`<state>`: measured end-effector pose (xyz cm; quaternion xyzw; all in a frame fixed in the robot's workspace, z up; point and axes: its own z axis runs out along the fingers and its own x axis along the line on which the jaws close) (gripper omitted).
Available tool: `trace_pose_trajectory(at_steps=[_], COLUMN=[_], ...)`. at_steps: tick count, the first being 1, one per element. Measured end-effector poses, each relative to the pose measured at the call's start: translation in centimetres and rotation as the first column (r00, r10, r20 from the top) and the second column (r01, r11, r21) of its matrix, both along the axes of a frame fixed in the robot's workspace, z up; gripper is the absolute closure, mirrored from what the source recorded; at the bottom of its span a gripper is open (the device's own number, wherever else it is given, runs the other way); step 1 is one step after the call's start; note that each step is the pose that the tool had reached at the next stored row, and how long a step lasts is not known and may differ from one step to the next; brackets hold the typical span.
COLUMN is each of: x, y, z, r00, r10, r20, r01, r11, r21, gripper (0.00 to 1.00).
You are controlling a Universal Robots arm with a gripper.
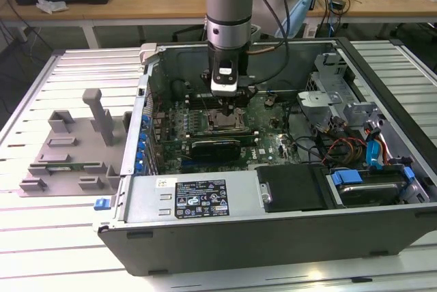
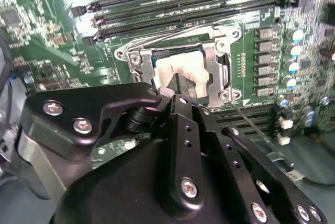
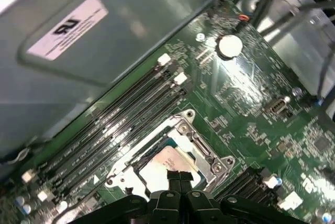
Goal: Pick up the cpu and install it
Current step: 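Close the cpu cover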
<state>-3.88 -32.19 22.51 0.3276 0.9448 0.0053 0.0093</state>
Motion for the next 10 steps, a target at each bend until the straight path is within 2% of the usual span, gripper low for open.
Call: trace_pose_trajectory(at_steps=[1, 2, 6, 8, 10], x=[0.0, 0.0, 0.0, 0.0, 0.0], y=[0.0, 0.0, 0.0, 0.0, 0.0], z=[-0.01, -0.01, -0.03, -0.03, -0.04], r00=[0.9992, 0.9962, 0.9846, 0.9715, 0.9544], r10=[0.041, 0.087, 0.175, 0.237, 0.298], r20=[0.0, 0.0, 0.0, 0.0, 0.0], r01=[-0.041, -0.087, -0.175, -0.237, -0.298], r11=[0.9992, 0.9962, 0.9846, 0.9715, 0.9544], r21=[0.0, 0.0, 0.0, 0.0, 0.0], gripper=[0.89, 0.89, 0.89, 0.89, 0.89])
